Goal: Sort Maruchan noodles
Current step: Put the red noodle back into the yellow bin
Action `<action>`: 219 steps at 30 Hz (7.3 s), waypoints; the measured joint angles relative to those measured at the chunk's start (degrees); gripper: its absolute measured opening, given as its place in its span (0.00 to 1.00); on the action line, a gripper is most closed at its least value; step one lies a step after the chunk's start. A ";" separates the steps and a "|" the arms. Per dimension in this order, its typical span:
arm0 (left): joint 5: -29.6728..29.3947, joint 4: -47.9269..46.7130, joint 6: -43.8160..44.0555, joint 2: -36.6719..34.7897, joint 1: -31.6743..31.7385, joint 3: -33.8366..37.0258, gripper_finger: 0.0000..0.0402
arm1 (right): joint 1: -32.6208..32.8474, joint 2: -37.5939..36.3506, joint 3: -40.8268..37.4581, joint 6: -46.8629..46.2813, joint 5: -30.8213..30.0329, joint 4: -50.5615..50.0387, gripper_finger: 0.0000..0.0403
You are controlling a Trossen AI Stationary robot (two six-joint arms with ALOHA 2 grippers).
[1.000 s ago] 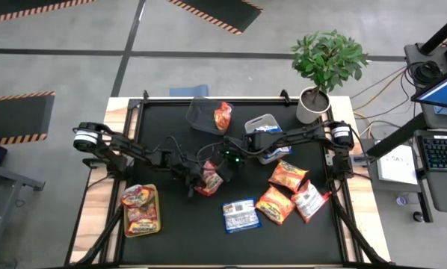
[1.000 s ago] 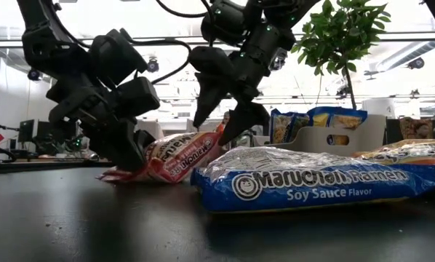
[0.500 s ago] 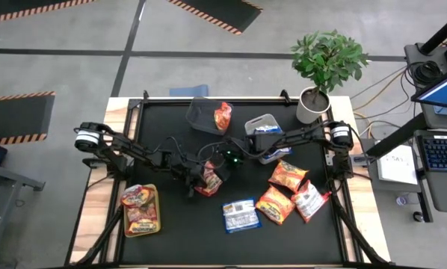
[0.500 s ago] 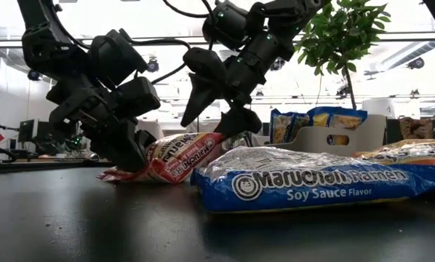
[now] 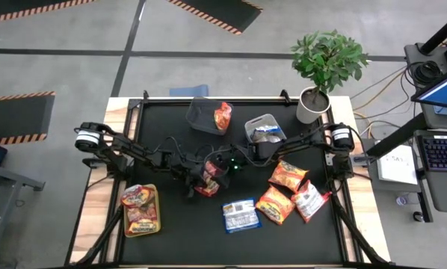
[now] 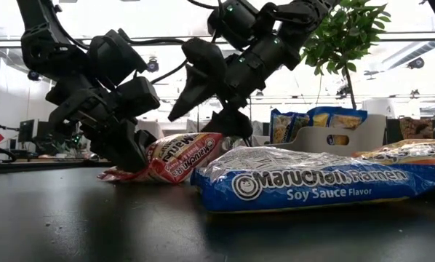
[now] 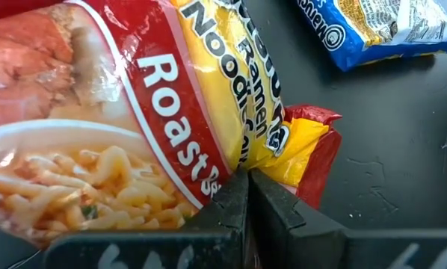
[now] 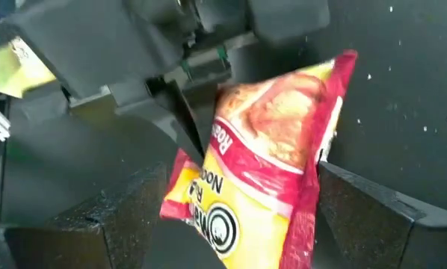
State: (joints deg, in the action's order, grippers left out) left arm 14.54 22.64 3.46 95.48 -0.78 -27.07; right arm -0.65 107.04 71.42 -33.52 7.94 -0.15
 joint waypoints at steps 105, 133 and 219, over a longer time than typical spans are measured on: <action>-12.01 -28.74 -6.13 -94.40 0.23 0.13 0.00 | 3.96 42.60 63.47 36.25 22.22 19.11 0.02; -12.01 -28.86 -6.16 -94.36 0.22 0.20 0.00 | 6.28 43.85 63.40 51.08 17.58 16.69 0.12; -5.76 -77.62 43.68 -48.19 -0.29 -29.21 0.00 | 2.00 -29.52 -10.80 61.62 5.31 8.57 0.02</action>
State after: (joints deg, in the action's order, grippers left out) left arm 8.78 -54.98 47.14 47.29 -1.06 -56.28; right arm 1.34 77.52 60.62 28.10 13.26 8.42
